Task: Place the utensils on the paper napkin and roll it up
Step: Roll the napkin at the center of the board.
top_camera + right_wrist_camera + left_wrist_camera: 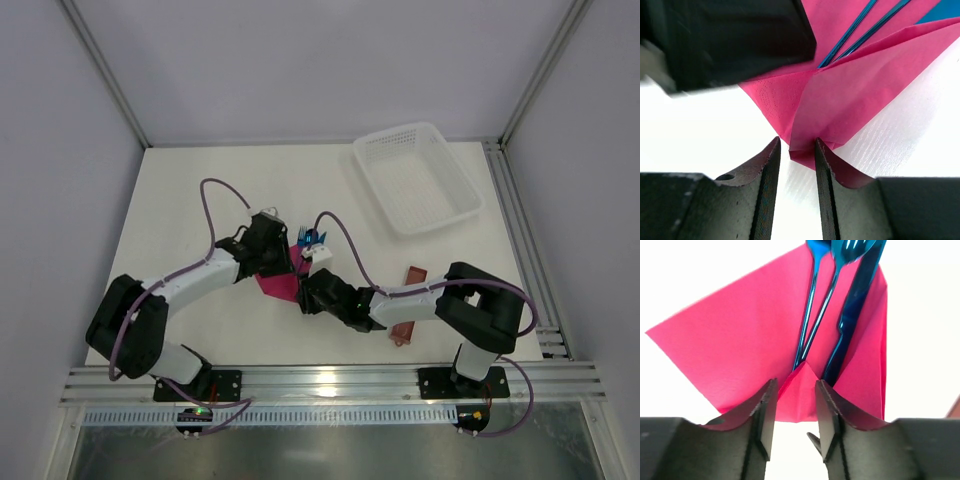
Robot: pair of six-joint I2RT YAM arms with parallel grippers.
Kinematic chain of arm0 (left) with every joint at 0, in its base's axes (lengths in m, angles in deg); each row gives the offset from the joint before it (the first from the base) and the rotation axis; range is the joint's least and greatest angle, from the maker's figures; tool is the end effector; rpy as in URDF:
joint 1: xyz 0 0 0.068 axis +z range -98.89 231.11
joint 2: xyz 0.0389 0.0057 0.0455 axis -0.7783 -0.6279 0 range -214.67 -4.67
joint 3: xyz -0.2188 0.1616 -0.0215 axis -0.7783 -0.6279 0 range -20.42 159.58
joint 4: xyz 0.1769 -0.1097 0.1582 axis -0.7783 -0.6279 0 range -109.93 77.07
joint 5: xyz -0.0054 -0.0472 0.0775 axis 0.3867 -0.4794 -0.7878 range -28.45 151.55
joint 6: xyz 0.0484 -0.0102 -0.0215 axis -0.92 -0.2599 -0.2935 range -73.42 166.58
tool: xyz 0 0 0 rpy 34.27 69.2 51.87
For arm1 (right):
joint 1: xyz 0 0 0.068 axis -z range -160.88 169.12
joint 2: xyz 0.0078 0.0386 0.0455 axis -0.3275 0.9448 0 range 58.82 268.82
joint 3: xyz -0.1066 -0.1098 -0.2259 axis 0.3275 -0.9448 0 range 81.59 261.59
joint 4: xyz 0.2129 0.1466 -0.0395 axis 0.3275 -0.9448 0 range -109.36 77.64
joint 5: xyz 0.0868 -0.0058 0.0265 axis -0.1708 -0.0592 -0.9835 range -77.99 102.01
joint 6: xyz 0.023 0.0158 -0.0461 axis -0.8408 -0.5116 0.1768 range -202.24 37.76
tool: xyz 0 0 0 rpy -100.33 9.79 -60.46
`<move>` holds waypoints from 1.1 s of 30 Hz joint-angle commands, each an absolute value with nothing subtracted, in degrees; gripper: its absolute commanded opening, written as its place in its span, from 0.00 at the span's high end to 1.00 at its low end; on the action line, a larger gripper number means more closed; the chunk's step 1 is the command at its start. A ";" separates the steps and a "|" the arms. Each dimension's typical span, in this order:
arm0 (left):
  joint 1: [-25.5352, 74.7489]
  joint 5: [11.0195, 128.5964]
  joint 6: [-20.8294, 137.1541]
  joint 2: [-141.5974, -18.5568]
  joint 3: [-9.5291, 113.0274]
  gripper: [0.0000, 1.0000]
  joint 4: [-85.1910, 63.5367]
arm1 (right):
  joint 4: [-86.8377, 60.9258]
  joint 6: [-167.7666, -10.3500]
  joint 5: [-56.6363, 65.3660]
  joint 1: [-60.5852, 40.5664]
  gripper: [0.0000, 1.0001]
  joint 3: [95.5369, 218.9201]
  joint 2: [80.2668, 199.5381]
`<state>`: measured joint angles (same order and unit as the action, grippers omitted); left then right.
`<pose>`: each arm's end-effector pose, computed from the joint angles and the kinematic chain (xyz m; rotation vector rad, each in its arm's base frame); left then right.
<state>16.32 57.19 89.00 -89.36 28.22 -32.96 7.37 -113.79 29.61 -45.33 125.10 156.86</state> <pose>0.2397 -0.1632 0.1898 -0.2034 2.5940 -0.4177 0.1549 0.2991 0.1487 -0.4538 2.1685 0.6289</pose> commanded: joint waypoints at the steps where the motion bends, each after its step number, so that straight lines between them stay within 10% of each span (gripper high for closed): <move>1: 18.49 59.78 86.23 -84.49 29.59 0.59 -32.36 | 11.11 -113.27 29.94 -45.75 0.64 125.63 157.08; 33: 19.11 70.07 83.68 -79.82 15.97 0.53 -8.02 | 21.83 -107.73 28.00 -45.75 0.62 121.50 156.38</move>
<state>18.88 70.58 85.04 -82.62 17.03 -13.16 17.88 -109.09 27.27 -45.33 120.47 156.86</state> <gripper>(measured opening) 0.474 0.382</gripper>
